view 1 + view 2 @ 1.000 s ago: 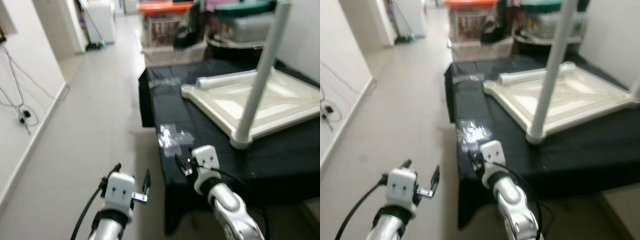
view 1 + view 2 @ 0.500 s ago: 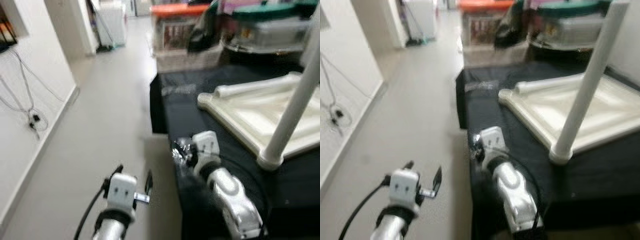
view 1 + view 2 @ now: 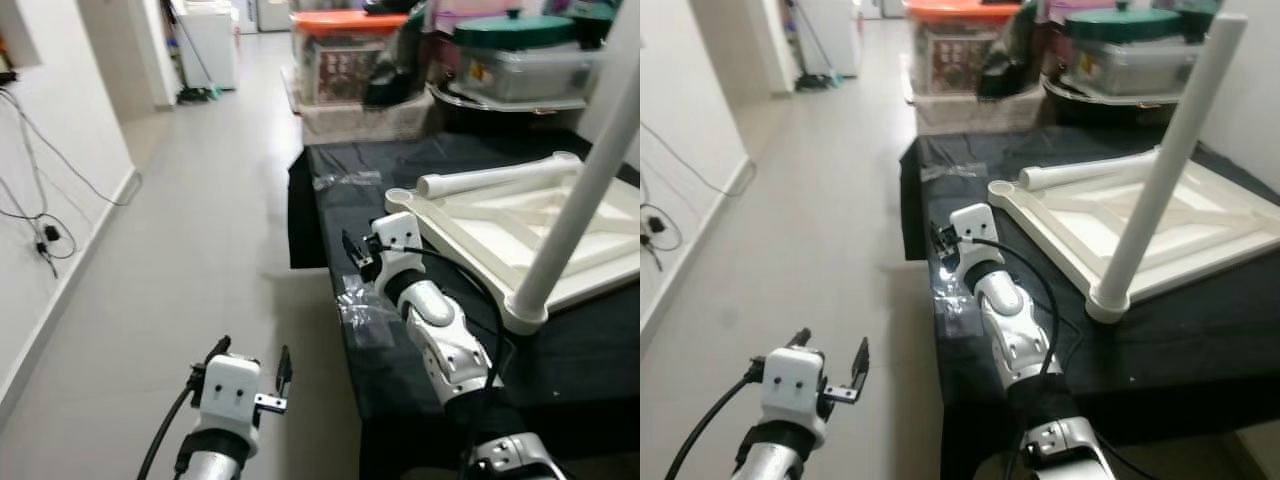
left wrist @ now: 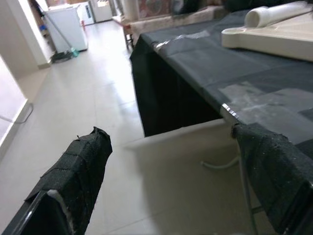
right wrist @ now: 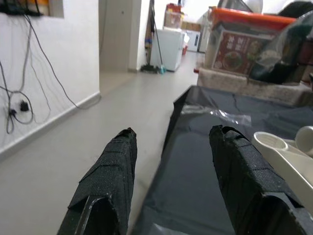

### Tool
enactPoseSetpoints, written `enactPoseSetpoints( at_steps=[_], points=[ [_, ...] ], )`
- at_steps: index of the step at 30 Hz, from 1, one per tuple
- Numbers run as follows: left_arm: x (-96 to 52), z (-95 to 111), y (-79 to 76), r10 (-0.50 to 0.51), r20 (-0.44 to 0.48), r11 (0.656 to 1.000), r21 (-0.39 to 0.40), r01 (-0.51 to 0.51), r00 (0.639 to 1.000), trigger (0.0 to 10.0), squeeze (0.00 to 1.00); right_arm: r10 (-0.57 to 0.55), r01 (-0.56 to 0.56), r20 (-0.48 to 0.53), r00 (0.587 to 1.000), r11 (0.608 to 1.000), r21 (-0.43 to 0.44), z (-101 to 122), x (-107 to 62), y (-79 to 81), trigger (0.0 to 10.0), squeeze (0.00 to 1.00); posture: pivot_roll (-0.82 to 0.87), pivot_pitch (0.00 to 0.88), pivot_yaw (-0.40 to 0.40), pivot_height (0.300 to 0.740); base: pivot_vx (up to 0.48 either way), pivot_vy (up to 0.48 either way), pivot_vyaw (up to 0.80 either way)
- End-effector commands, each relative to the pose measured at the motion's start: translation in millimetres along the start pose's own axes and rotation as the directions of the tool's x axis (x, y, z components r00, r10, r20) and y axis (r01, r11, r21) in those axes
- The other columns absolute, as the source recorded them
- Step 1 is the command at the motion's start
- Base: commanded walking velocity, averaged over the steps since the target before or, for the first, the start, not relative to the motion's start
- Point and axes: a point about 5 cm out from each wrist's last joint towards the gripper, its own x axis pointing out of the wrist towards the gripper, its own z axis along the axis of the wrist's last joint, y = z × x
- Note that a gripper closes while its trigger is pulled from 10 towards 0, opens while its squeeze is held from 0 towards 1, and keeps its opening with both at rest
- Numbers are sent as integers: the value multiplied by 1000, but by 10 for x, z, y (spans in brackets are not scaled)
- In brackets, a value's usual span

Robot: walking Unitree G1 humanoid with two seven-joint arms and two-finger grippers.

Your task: Building children table

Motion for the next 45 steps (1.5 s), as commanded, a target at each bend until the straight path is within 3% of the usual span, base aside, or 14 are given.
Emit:
enactPoseSetpoints(
  at_steps=[1, 12, 23, 30, 33, 34, 36, 40, 42, 43, 44, 45],
  points=[
    [-13, -38, 25, 19, -14, 1000, 24, -19, 1000, 10000, 0, 14, -14, 7, 1000, 1000, 0, -24, 0, 66, 10000, 0, 73, 0, -26, 740, 289, -289, 0],
    [-2, -70, 41, 30, -25, 999, 29, -29, 999, 10000, 0, 15, -15, 13, 1000, 1000, 6, -87, 21, 85, 10000, 0, 70, 0, -21, 740, 357, -306, 0],
    [-12, -126, 38, 34, -68, 999, 1, -34, 997, 10000, 0, 28, -28, 26, 999, 1000, 1, -52, 79, 109, 10000, 0, 72, 0, -20, 740, 0, 0, 0],
    [-11, -128, 21, 20, -74, 1000, -18, -21, 997, 10000, 0, -35, 34, -34, 999, 999, -40, -16, 197, 69, 10000, 0, 70, 0, -23, 740, 0, 0, 0],
    [-13, -117, 16, 20, -72, 1000, -20, -21, 997, 10000, 0, -61, 59, -65, 996, 997, -40, 32, 281, -16, 10000, 0, 68, 0, -27, 740, 0, 0, 0],
    [-17, -105, 6, 17, -69, 1000, -22, -18, 997, 10000, 0, -67, 48, -133, 989, 989, -143, 7, 319, -94, 10000, 0, 66, 0, -25, 740, 0, 0, 0],
    [-18, -103, 4, 15, -69, 1000, -23, -17, 998, 10000, 0, -72, 46, -149, 986, 984, -171, -1, 326, -115, 10000, 0, 66, 0, -25, 740, 0, 0, 0],
    [-29, -81, -21, 8, -69, 1000, -28, -10, 998, 10000, 0, -174, 117, -216, 961, 961, -252, -54, 375, -313, 10000, 0, 66, 0, -30, 740, 0, 0, 0],
    [-40, -65, -32, 8, -66, 999, -32, -10, 998, 10000, 0, -207, 137, -255, 944, 954, -265, -90, 382, -366, 10000, 0, 65, 5, -37, 740, 0, 0, 0],
    [-57, -47, -51, 8, -65, 999, -37, -11, 998, 10000, 0, -254, 167, -326, 911, 948, -270, -164, 369, -440, 10000, 0, 70, 25, -45, 740, 0, 0, 0],
    [-57, -47, -51, 8, -65, 999, -37, -11, 998, 10000, 0, -254, 167, -326, 911, 948, -270, -164, 369, -440, 10000, 0, 70, 25, -45, 740, 0, 0, 0],
    [-71, -30, -68, 9, -64, 999, -41, -11, 998, 10000, 0, -286, 189, -376, 881, 943, -275, -213, 354, -493, 10000, 0, 71, 30, -48, 740, 0, 0, 0]
  ],
)
